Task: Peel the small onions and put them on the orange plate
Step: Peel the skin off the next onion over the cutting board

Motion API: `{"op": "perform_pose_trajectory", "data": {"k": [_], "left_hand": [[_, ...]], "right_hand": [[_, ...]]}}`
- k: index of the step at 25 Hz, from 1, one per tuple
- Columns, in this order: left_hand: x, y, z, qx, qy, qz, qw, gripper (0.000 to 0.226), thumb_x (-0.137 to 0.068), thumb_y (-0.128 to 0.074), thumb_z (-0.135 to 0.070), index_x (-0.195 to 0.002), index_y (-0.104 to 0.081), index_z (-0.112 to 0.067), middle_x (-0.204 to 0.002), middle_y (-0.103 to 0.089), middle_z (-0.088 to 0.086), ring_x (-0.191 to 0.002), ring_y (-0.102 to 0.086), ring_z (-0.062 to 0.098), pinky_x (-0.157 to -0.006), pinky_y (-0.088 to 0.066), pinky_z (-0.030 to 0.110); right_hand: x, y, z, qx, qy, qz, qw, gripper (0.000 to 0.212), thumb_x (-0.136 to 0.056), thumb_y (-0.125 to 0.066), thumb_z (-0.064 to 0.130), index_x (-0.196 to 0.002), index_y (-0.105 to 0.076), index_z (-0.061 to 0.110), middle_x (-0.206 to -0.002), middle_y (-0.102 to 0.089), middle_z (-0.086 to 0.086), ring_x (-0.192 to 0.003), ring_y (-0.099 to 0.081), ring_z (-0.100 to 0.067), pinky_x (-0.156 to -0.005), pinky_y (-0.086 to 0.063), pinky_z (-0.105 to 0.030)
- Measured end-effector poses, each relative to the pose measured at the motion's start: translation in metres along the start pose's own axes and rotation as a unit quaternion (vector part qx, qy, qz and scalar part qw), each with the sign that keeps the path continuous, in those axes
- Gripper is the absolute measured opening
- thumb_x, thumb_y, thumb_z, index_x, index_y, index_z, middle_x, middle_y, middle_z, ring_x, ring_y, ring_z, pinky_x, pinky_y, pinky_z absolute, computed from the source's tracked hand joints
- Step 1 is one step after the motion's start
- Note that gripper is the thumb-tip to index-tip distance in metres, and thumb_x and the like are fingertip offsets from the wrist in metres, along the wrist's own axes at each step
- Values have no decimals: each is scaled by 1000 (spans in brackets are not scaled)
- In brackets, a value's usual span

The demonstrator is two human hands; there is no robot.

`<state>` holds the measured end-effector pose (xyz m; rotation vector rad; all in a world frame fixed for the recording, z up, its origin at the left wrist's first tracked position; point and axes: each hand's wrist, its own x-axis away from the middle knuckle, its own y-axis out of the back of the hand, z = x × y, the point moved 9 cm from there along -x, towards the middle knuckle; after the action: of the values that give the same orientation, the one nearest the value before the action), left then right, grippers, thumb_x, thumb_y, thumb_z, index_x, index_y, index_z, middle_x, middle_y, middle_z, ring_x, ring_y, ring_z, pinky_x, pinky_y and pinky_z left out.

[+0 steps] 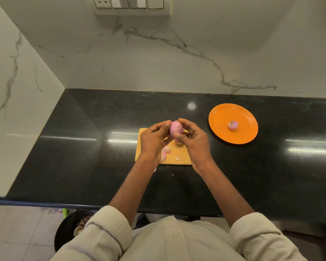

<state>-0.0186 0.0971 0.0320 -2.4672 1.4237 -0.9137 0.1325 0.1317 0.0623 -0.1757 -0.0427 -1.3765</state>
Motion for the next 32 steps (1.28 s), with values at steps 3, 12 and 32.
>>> {"op": "perform_pose_trajectory", "data": {"k": [3, 12, 32], "left_hand": [[1, 1, 5, 61, 22, -7, 998, 7, -98, -72, -3, -102, -77, -2, -99, -81, 16, -90, -81, 27, -80, -68, 36], [-3, 3, 9, 15, 5, -13, 1000, 9, -95, -74, 2, -103, -78, -1, -99, -80, 15, -98, -78, 26, -82, -65, 29], [-21, 35, 7, -482, -74, -67, 871, 19, -105, -58, -10, -106, -77, -14, -101, -75, -1, -95, -70, 18, -78, -52, 31]], "right_hand": [[-5, 3, -13, -77, -42, -19, 996, 38, -93, -79, 10, -128, -71, 20, -123, -77, 0, -121, -70, -25, -101, -57, -49], [-6, 6, -27, -113, -97, -32, 988, 28, -96, -75, 24, -124, -74, 20, -121, -78, -4, -114, -73, -30, -101, -57, -51], [-8, 6, -53, -106, -122, -49, 986, 29, -95, -77, 33, -123, -77, 26, -125, -74, -8, -112, -69, -27, -101, -56, -50]]}}
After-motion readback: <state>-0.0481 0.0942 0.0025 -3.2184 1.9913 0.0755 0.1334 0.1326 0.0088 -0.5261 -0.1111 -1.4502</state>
